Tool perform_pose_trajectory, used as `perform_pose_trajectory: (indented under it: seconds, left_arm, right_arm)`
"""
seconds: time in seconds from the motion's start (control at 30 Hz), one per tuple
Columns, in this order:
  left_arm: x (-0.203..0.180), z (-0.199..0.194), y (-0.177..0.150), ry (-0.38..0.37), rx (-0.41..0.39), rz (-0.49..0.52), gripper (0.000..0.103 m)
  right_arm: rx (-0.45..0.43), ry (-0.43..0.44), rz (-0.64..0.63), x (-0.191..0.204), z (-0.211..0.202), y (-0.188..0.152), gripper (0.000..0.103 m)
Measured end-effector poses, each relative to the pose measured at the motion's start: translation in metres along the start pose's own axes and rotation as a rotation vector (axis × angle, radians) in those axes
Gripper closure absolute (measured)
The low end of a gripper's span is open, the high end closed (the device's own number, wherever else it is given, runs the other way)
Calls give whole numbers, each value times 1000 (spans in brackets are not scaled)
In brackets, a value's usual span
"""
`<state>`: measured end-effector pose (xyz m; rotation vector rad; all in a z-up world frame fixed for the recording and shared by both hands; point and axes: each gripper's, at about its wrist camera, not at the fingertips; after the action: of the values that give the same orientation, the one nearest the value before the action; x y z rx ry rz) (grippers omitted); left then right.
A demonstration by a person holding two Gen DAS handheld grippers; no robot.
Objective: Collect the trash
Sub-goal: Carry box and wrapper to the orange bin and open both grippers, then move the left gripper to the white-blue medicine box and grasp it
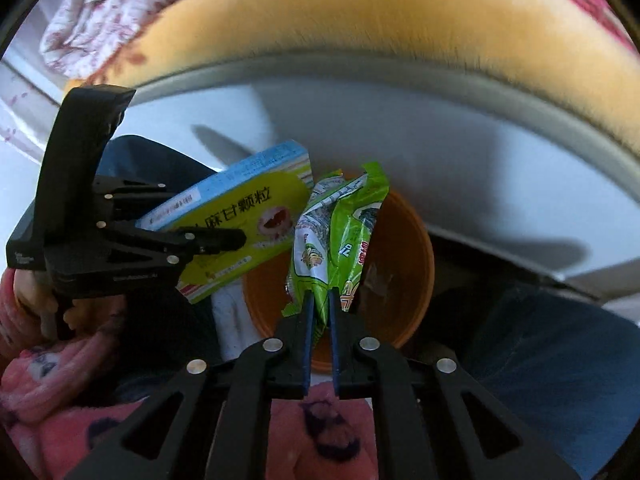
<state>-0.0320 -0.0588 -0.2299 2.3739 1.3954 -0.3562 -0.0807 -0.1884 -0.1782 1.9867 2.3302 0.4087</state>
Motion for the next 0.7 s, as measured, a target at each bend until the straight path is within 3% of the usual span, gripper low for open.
perform_pose_trajectory:
  seconds: [0.03, 0.07, 0.1, 0.13, 0.2, 0.3, 0.4, 0.7]
  left_arm:
    - [2, 3, 0, 10, 7, -10, 54]
    - [3, 5, 1, 16, 9, -18, 36]
    - [3, 5, 1, 24, 4, -23, 30]
    - [4, 4, 0, 32, -5, -24, 30]
    - [5, 1, 0, 48, -8, -24, 26]
    - [8, -4, -2, 65, -21, -42, 23]
    - [11, -7, -6, 71, -25, -62, 22]
    - [10, -11, -5, 93, -23, -72, 22]
  right_arm:
    - [7, -6, 7, -1, 3, 0, 77]
    - [12, -13, 18, -2, 6, 0, 69]
    - [13, -18, 27, -4, 7, 0, 55]
    - [8, -26, 34, -6, 7, -1, 49]
    - [-2, -33, 43, -8, 4, -1, 48]
    - [-20, -35, 57, -10, -1, -2, 37]
    - [-32, -44, 52, -11, -5, -6, 32]
    - [-39, -45, 62, -14, -7, -2, 31]
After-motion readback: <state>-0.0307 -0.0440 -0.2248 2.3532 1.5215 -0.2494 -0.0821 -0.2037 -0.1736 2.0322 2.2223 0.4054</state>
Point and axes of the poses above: each gripper's, at about its wrist camera, not at the fingertips, and z roughly the way its jaws point, x to its left, y to its top, and after that the axes turned 8 degrees about -y, right-handed
